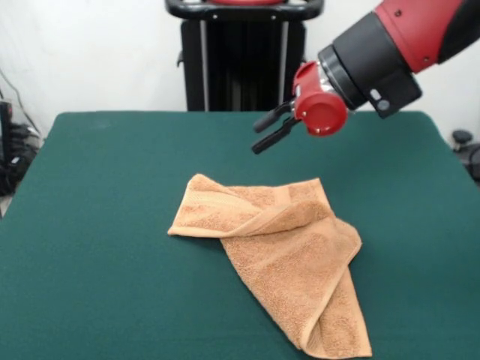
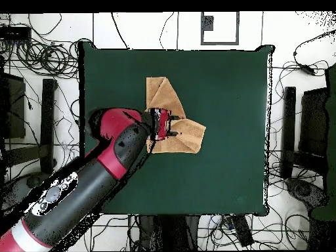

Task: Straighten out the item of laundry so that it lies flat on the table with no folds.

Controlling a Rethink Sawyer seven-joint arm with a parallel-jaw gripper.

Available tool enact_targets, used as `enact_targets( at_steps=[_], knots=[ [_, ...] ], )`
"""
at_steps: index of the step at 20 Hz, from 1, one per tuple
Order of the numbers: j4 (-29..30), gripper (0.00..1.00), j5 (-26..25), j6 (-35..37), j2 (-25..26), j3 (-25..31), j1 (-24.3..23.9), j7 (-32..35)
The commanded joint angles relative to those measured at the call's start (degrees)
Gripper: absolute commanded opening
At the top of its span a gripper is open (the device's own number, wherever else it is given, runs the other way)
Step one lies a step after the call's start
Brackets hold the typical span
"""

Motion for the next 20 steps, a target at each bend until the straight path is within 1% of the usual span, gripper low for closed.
enact_targets(
  at_steps=[1,2,5,9,10,11,15,20],
  knots=[
    [-12.25,1.00,-0.04,9.98,3.70,-3.40,-1.39,20.47],
    [-12.65,1.00,0.49,9.37,3.73,-3.15,-1.59,20.70],
    [-13.61,1.00,5.34,4.36,3.30,0.79,-2.06,24.34],
    [-15.54,1.00,9.34,4.52,1.14,6.30,-3.48,25.49],
    [-15.79,1.00,10.12,4.26,0.87,7.17,-3.70,25.53],
    [-15.55,1.00,11.91,3.24,-0.08,9.59,-3.90,25.50],
    [-14.32,1.00,17.00,0.15,-2.25,16.07,-4.32,24.17],
    [-12.77,1.00,20.19,0.03,-4.27,21.90,-4.76,21.83]
  ],
)
